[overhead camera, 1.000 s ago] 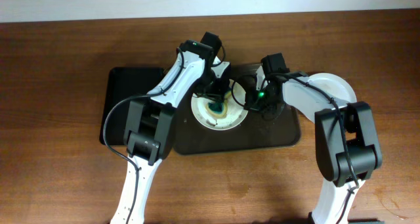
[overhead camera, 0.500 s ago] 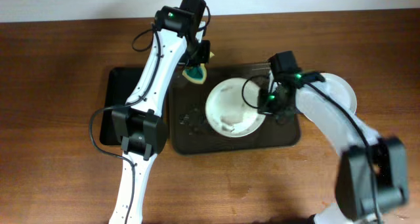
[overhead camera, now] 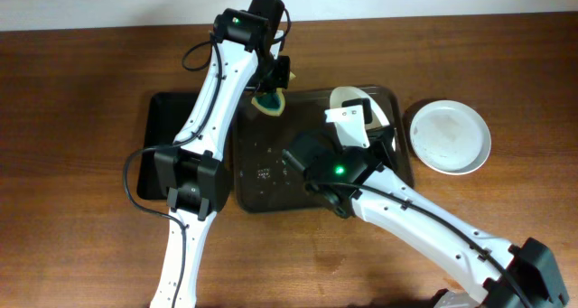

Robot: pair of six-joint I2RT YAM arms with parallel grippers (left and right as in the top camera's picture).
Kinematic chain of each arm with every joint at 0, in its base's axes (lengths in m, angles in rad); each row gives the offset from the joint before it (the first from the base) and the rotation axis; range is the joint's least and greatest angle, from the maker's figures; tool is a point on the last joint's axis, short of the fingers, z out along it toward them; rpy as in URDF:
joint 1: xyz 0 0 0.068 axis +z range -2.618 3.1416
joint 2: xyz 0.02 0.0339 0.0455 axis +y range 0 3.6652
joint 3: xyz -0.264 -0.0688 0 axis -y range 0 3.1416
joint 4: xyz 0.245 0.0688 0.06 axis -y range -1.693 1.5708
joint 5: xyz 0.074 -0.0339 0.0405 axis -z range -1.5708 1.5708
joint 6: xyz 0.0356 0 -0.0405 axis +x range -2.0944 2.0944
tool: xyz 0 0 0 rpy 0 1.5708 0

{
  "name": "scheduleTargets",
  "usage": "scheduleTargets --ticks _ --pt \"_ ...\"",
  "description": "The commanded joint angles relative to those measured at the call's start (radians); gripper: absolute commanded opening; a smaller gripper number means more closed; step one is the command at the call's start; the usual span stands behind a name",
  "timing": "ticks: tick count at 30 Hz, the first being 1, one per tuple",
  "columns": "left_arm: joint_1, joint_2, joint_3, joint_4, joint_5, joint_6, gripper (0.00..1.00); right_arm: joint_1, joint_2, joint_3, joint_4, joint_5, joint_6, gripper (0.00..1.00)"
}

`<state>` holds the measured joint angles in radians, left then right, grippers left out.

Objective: Clean dirty plates on tray and stack at the side
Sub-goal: 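Carry the plate with the right gripper to the table's right side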

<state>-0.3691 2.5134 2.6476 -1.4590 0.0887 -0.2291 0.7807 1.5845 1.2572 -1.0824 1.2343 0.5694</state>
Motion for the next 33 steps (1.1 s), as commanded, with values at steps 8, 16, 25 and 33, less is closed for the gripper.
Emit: scheduleTargets --ticks 8,16,25,33 --pt "-0.003 -0.008 0.015 0.000 -0.008 -0.010 0.00 0.010 -0.027 0.004 0.002 0.004 0.262 0.04" --pt "0.001 -0.008 0.015 -0.001 -0.007 -0.010 0.00 -0.492 -0.041 0.005 0.052 -0.782 0.147 0.04" --pt "0.006 -0.008 0.015 0.000 -0.008 -0.010 0.00 -1.212 0.082 0.004 0.218 -1.226 -0.149 0.04" --pt "0.069 -0.071 0.106 -0.078 -0.008 0.018 0.00 -1.219 0.203 0.048 0.215 -1.416 -0.286 0.45"
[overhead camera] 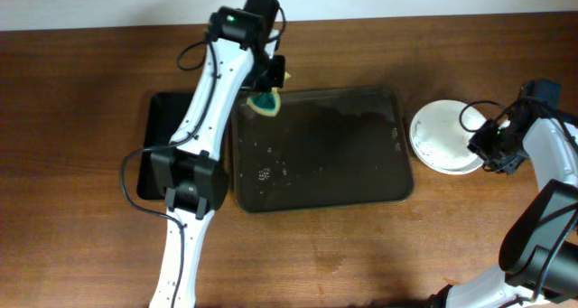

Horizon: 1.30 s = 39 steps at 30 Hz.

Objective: Clean dirty plates on tray and stack at the side
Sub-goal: 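Carry the plate with the right gripper to the table's right side, then place the sponge back in the black tray with the left gripper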

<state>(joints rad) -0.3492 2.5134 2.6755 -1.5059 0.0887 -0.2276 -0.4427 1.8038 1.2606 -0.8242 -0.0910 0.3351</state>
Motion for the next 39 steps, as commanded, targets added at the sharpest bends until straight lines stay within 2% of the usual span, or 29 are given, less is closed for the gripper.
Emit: scheduleTargets --ticks 1,4,6,10,11,14,16,19,21,22,24,26,28,31,32,35,36,37,39 --pt "0.068 -0.102 0.094 -0.060 -0.008 0.016 0.00 0.005 -0.031 0.084 -0.098 -0.105 -0.055 0.46" --pt "0.084 -0.149 0.097 -0.111 -0.014 0.017 0.00 0.044 -0.090 0.203 -0.259 -0.140 -0.145 0.54" --pt "0.086 -0.205 0.100 -0.168 -0.070 0.015 0.00 0.112 -0.170 0.244 -0.337 -0.141 -0.182 0.64" --pt "0.097 -0.325 0.097 -0.182 -0.124 0.005 0.00 0.189 -0.305 0.246 -0.343 -0.133 -0.182 0.71" --pt "0.099 -0.331 0.060 -0.182 -0.206 -0.050 0.00 0.194 -0.306 0.246 -0.348 -0.134 -0.182 0.72" --pt "0.159 -0.332 -0.151 -0.182 -0.225 -0.095 0.00 0.194 -0.304 0.237 -0.359 -0.133 -0.193 0.72" --pt "0.256 -0.332 -0.385 -0.133 -0.224 -0.141 0.00 0.194 -0.304 0.235 -0.358 -0.133 -0.201 0.74" --pt "0.300 -0.332 -0.648 0.062 -0.172 -0.004 0.00 0.194 -0.303 0.235 -0.354 -0.133 -0.201 0.75" --pt "0.300 -0.332 -0.747 0.154 -0.172 0.021 0.00 0.194 -0.303 0.235 -0.355 -0.133 -0.201 0.75" --pt "0.300 -0.332 -0.776 0.180 -0.171 0.020 0.13 0.194 -0.303 0.235 -0.355 -0.133 -0.201 0.75" --pt "0.299 -0.334 -0.754 0.164 -0.164 0.021 0.55 0.194 -0.303 0.235 -0.355 -0.133 -0.201 0.75" --pt "0.299 -0.334 -0.650 0.079 -0.153 0.020 0.61 0.194 -0.304 0.235 -0.356 -0.134 -0.201 0.75" --pt "0.298 -0.338 -0.505 -0.008 -0.153 0.021 0.61 0.194 -0.304 0.236 -0.363 -0.134 -0.201 0.75" --pt "0.273 -0.369 -0.073 -0.182 -0.136 0.019 0.62 0.195 -0.341 0.238 -0.420 -0.134 -0.201 0.75" --pt "0.260 -0.383 0.013 -0.182 -0.114 0.020 1.00 0.195 -0.367 0.238 -0.441 -0.134 -0.201 0.75" --pt "0.238 -0.402 0.167 -0.182 -0.110 0.020 1.00 0.195 -0.571 0.238 -0.549 -0.134 -0.235 0.75" --pt "0.238 -0.402 0.177 -0.182 -0.110 0.020 1.00 0.195 -0.641 0.238 -0.572 -0.134 -0.233 0.89" --pt "0.238 -0.402 0.177 -0.182 -0.110 0.020 1.00 0.195 -0.739 0.238 -0.588 -0.138 -0.218 0.99" --pt "0.238 -0.402 0.174 -0.182 -0.110 0.020 1.00 0.195 -0.882 0.238 -0.587 -0.138 -0.219 0.99"
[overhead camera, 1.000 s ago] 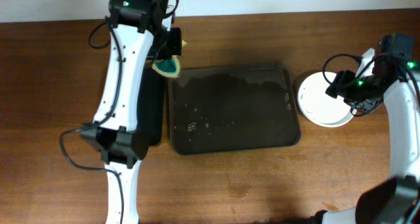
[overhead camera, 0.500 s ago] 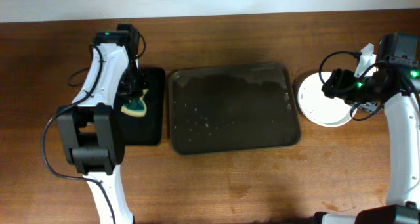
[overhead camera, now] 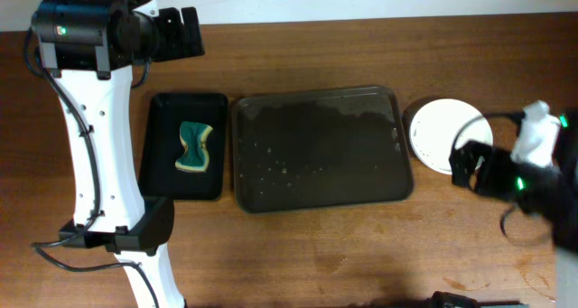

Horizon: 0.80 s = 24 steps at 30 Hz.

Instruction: Clean dirty plates on tray and stack at the side

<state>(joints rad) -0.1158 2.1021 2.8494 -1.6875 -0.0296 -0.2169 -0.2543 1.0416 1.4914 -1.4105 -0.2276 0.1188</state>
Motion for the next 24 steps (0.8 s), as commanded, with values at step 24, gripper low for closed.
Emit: scheduleTargets --ticks 24 --pt "0.004 0.009 0.000 0.000 0.008 0.009 0.99 0.235 -1.038 -1.486 1.503 0.113 -0.008 0.99"
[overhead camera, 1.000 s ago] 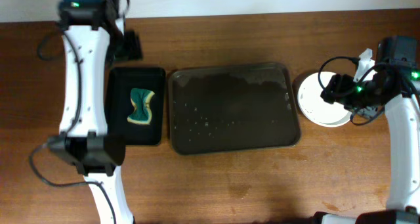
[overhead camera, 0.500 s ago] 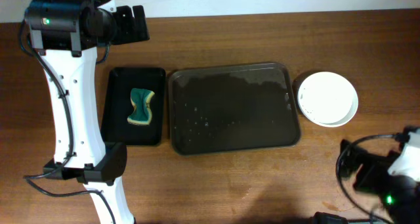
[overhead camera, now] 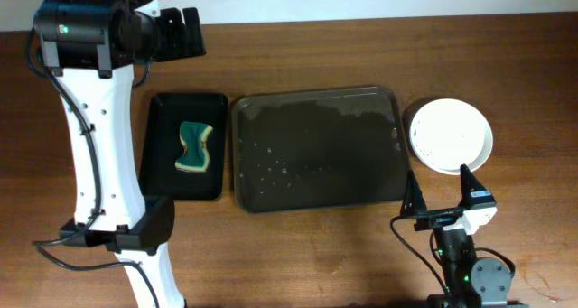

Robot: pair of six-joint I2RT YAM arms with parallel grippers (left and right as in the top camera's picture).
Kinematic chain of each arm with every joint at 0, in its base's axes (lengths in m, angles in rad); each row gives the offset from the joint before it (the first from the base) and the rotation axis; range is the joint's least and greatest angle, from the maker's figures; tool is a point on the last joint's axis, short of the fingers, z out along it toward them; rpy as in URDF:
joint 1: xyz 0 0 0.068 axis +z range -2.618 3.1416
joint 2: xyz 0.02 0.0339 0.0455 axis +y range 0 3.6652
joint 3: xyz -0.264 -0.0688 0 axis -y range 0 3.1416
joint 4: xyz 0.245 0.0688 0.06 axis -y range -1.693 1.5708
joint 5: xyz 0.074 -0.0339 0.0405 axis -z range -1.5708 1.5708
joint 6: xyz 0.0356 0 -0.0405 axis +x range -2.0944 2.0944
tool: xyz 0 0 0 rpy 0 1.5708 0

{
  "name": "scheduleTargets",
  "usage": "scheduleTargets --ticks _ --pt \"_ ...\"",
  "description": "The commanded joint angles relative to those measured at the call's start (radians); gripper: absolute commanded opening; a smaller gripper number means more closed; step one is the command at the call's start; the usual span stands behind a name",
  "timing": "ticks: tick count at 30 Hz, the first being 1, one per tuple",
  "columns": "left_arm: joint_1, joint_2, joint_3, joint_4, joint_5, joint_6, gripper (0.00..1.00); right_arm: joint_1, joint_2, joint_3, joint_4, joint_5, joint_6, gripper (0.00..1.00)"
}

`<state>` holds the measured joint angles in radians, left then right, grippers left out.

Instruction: Clean dirty plates on tray and stack at the side

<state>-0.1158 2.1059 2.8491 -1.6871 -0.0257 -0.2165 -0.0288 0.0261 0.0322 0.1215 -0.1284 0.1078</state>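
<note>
The large dark tray [overhead camera: 316, 150] lies mid-table with crumbs and wet spots on it and no plate. Two white plates [overhead camera: 450, 135] sit stacked to its right on the wood. A green and yellow sponge [overhead camera: 194, 147] rests in the small black tray [overhead camera: 185, 145] on the left. My left gripper [overhead camera: 183, 32] is raised at the table's far left edge, its fingers slightly apart and holding nothing. At the near right, below the plates, my right gripper [overhead camera: 442, 186] stands open, fingers pointing up, empty.
Bare brown wood surrounds both trays. My left arm's white links [overhead camera: 99, 154] stand along the left side of the small tray. The right arm's base [overhead camera: 470, 272] sits at the table's front edge, with black cables beside it.
My right arm has drawn back from beside the plates to the front right, its open gripper now pointing up below the stack. The left arm, sponge and plates stayed put.
At first the left gripper held the sponge at the big tray's far left corner while the right held a white plate over the tray. Then the right gripper was at the stack with the plate. Later the sponge lay in the small tray and both arms had withdrawn.
</note>
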Motion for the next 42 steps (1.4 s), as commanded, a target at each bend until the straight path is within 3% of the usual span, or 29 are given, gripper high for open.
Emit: scheduleTargets --ticks 1,3,18,20,22,26,32,37,42 --pt "0.004 0.005 0.001 -0.001 0.004 0.009 1.00 0.010 -0.023 -0.027 -0.069 0.013 0.000 0.99" --pt "0.004 0.005 0.001 -0.001 0.004 0.009 1.00 0.010 -0.021 -0.027 -0.188 0.006 0.001 0.99" --pt "0.004 0.005 0.001 -0.001 0.004 0.009 1.00 0.009 -0.018 -0.027 -0.189 0.006 0.001 0.99" --pt "0.004 -0.042 -0.039 0.011 -0.053 0.010 1.00 0.009 -0.018 -0.027 -0.189 0.006 0.001 0.99" --pt "0.013 -0.201 -0.282 0.163 -0.084 0.034 0.99 0.009 -0.018 -0.027 -0.189 0.006 0.001 0.99" --pt "0.098 -0.782 -1.196 0.824 0.073 0.242 1.00 0.009 -0.018 -0.027 -0.189 0.006 0.001 0.99" --pt "0.178 -1.497 -2.106 1.363 0.116 0.381 1.00 0.009 -0.018 -0.027 -0.189 0.006 0.001 0.99" --pt "0.176 -1.870 -2.615 1.725 0.116 0.418 1.00 0.009 -0.018 -0.027 -0.189 0.006 0.001 0.99" --pt "0.174 -2.104 -2.826 1.728 0.108 0.459 0.99 0.009 -0.018 -0.027 -0.189 0.006 0.001 0.99"
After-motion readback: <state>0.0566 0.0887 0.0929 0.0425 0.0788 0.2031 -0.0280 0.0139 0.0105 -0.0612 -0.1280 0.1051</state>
